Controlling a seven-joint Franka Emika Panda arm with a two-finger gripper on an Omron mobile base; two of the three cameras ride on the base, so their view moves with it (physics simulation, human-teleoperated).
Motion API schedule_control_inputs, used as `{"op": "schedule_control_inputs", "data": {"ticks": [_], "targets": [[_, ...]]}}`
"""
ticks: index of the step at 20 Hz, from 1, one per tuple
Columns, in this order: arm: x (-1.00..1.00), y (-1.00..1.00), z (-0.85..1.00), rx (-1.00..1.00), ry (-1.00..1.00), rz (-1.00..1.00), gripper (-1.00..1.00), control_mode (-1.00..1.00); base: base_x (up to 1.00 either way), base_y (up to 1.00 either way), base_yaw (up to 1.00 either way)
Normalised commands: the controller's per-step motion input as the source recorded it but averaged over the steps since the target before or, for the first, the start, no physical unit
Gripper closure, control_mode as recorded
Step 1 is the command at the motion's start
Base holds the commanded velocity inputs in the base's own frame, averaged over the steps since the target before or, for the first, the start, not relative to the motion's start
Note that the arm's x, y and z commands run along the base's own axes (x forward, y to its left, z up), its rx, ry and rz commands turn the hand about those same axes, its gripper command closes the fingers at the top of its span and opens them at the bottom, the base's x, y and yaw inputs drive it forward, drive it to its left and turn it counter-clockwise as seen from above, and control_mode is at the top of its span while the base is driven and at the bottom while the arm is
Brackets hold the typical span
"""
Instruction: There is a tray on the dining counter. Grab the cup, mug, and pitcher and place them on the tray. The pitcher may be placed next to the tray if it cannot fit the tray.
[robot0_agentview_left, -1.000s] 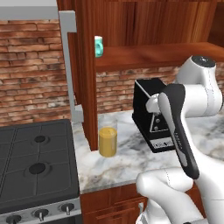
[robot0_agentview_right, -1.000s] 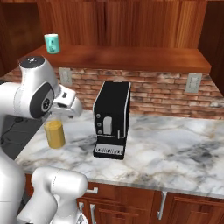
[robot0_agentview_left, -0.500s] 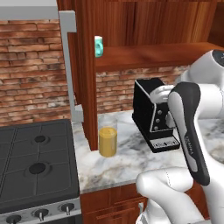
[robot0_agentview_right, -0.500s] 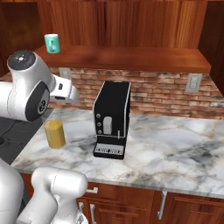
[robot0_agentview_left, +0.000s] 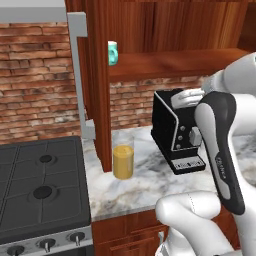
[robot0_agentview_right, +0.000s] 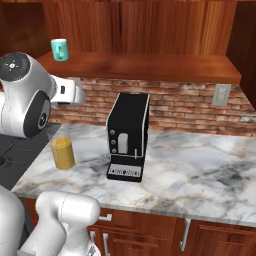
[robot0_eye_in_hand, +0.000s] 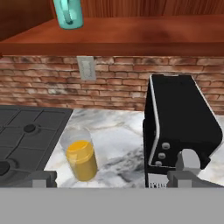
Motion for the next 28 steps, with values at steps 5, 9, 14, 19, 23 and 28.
{"op": "schedule_control_inputs", "data": {"ticks": [5, 9, 14, 19, 23, 28], "targets": [[0.0, 0.19, 0.25, -0.01, -0.03, 0.0, -1.0, -1.0, 0.0, 0.0, 0.0], [0.0, 0.21, 0.16, 0.0, 0.0, 0.0, -1.0, -1.0, 0.0, 0.0, 0.0], [0.04, 0.21, 0.12, 0.0, 0.0, 0.0, -1.0, -1.0, 0.0, 0.0, 0.0], [0.08, 0.21, 0.1, 0.0, 0.0, 0.0, -1.0, -1.0, 0.0, 0.0, 0.0], [0.16, 0.18, 0.02, 0.0, 0.0, 0.0, -1.0, -1.0, 0.0, 0.0, 0.0], [0.24, 0.03, 0.01, 0.0, 0.0, 0.0, -1.0, -1.0, 0.0, 0.0, 0.0]]}}
